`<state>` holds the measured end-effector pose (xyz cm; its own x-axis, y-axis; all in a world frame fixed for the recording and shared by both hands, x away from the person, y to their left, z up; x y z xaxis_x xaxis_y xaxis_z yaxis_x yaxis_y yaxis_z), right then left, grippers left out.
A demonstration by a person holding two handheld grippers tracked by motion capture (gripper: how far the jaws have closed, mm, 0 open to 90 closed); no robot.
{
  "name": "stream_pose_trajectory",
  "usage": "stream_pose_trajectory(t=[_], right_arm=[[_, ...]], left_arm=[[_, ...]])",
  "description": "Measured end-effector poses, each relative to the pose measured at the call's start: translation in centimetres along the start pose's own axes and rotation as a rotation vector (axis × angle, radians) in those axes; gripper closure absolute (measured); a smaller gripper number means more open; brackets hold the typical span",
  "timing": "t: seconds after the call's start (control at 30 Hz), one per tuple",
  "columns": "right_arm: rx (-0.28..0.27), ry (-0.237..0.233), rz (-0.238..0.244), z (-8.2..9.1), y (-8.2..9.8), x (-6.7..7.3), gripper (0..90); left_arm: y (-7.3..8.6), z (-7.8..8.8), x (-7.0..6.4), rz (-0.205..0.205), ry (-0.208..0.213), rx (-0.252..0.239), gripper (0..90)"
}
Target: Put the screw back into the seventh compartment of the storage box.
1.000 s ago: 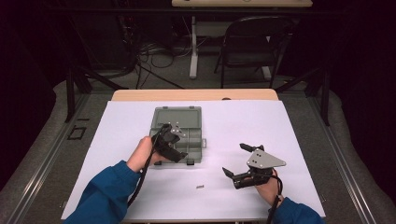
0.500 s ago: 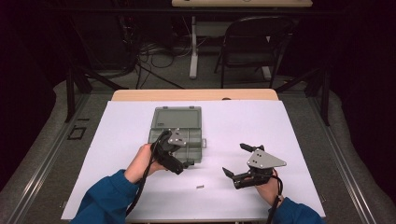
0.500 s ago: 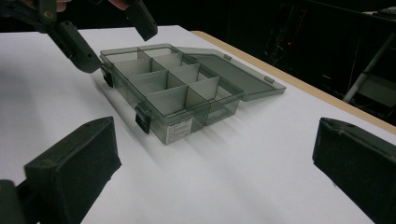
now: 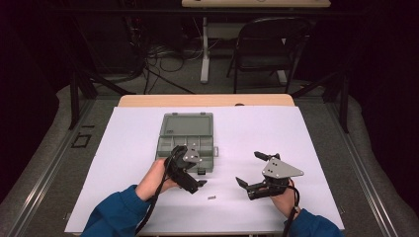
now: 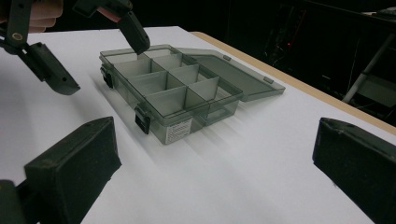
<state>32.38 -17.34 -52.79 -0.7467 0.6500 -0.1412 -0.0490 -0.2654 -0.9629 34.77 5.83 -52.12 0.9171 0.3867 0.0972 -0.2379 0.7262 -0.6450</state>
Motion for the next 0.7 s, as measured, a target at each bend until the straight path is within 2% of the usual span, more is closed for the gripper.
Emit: stream_pose_trajectory(t=[0.57, 0.7], right_arm=[[0.002, -0.001, -0.005, 0.0, 0.1, 0.0, 0.0], [0.005, 0.003, -0.003, 0.1, 0.1, 0.0, 0.0]], left_arm=[[0.4, -1.9, -1.6, -0.005, 0.032, 0.016, 0.2], [0.5, -2.4, -2.0, -0.015, 0.047, 0.038, 0.0]])
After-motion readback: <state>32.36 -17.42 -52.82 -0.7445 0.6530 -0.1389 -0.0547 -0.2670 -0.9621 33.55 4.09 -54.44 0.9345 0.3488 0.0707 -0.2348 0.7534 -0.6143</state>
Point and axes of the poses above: each handheld gripper's, and its own axes: z roughly backward along the jaws, y roughly out of its underside, x roughly to its left, the point moved 5 cm from there along -z, roughly forward along the jaws, and after that the axes turned 4 degrees about -x, right-handed, at the moved point
